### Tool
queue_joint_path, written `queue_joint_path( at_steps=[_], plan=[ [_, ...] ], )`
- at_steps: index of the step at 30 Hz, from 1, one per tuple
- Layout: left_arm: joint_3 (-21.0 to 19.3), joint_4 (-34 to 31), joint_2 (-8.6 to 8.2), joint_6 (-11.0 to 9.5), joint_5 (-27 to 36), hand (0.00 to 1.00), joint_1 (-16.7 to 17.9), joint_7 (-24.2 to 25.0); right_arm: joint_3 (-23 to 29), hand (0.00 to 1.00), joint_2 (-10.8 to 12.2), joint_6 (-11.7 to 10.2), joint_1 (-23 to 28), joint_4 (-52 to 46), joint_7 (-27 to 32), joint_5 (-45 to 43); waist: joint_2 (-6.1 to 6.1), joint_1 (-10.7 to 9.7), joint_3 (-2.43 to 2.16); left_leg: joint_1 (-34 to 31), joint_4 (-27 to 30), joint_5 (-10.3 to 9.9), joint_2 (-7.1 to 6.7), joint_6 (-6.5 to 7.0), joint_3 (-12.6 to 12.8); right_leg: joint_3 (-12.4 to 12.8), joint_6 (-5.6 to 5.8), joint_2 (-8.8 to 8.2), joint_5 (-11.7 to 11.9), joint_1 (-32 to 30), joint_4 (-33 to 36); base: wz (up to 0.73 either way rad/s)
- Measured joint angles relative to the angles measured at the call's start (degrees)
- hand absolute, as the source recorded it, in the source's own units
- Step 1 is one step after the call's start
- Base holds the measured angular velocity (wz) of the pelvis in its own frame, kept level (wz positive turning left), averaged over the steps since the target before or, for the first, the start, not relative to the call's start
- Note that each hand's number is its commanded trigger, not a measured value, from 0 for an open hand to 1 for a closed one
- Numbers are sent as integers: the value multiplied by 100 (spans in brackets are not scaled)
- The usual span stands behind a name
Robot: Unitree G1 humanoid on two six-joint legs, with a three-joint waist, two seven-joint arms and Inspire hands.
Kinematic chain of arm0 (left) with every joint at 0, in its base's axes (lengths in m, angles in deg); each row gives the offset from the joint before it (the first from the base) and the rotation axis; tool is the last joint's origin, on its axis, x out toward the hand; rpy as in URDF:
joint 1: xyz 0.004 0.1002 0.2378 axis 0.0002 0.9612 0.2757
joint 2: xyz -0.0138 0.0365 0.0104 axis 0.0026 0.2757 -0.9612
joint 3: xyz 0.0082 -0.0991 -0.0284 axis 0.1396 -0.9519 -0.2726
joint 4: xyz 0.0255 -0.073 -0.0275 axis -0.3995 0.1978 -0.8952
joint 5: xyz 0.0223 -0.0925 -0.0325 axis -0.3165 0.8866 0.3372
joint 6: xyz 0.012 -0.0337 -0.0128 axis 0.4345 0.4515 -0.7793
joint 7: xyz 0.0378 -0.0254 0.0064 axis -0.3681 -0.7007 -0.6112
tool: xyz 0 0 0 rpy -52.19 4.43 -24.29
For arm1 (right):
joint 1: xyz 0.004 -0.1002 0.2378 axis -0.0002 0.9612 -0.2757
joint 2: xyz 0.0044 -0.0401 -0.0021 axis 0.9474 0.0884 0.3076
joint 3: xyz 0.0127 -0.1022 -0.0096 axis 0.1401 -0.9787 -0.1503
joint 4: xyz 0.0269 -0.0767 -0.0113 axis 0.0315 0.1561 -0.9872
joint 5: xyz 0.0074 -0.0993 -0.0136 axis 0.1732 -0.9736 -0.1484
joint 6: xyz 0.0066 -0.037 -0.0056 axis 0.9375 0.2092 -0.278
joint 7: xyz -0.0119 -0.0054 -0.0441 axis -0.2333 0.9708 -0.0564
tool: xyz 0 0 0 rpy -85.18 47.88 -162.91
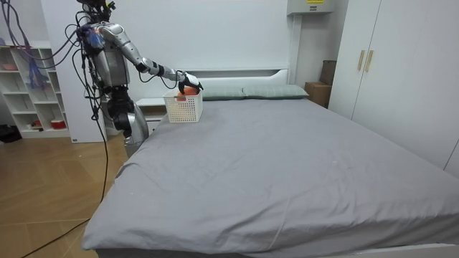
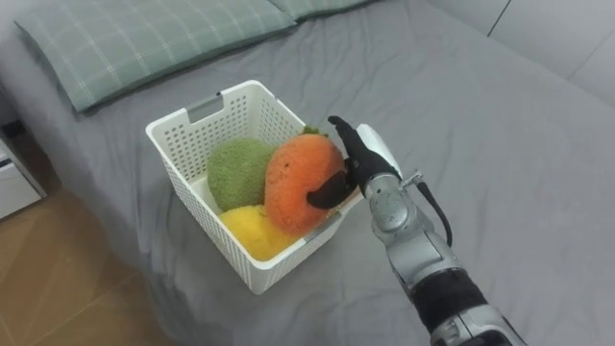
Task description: Collect toys from the bed
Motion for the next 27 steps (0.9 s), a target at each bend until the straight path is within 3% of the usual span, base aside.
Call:
queue_joint_path(
  at_steps=[15,27],
  plan=[
    [0,0,6,3,5,0,0,7,-1,0,1,-8,2,6,0,7,10,-53,6,2,5,5,-8,-3,-36,25,0,5,0,14,-2,0],
    [-8,-1,64,-14,-3,0,15,44,133,0,-1,-80,2,-1,102,291,19,-247,10,25,4,8,0,-8,-14,55,0,5,0,2,-2,-1]
  ],
)
